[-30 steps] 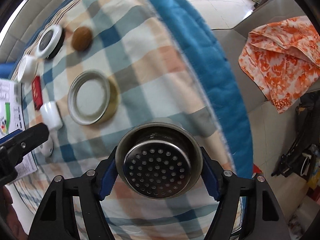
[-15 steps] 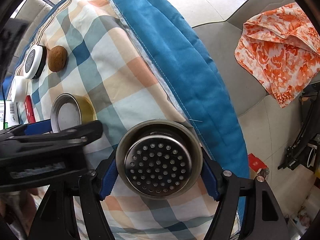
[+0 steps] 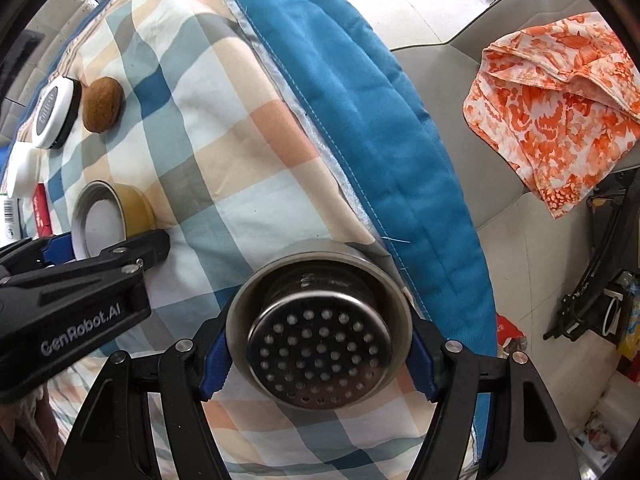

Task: Organize rigid objects
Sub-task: 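Grasp the gold-rimmed jar lid with the left tool while the right tool holds the strainer cup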

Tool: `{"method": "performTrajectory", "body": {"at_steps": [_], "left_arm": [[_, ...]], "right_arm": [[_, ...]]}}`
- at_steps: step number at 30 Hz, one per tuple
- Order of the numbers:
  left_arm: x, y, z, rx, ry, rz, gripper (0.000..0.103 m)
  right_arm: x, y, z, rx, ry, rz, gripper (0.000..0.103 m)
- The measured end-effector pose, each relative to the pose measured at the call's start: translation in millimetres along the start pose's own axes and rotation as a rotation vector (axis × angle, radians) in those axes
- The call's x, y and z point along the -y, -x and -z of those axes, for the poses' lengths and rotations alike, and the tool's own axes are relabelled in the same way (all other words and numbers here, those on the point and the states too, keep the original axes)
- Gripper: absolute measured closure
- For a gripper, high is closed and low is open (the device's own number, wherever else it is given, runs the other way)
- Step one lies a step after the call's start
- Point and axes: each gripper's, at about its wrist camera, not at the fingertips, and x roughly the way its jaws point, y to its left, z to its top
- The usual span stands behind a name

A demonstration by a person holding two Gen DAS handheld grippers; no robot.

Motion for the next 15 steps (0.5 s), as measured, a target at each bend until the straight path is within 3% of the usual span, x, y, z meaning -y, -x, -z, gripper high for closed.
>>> {"method": "performTrajectory", "body": {"at_steps": [15], "left_arm": [[-37.5, 29.9, 55.6, 0.057, 0.066, 0.055, 0.040]], "right_arm": [[-7.7, 13.8, 19.3, -0.001, 0.016, -0.028, 0.030]]}}
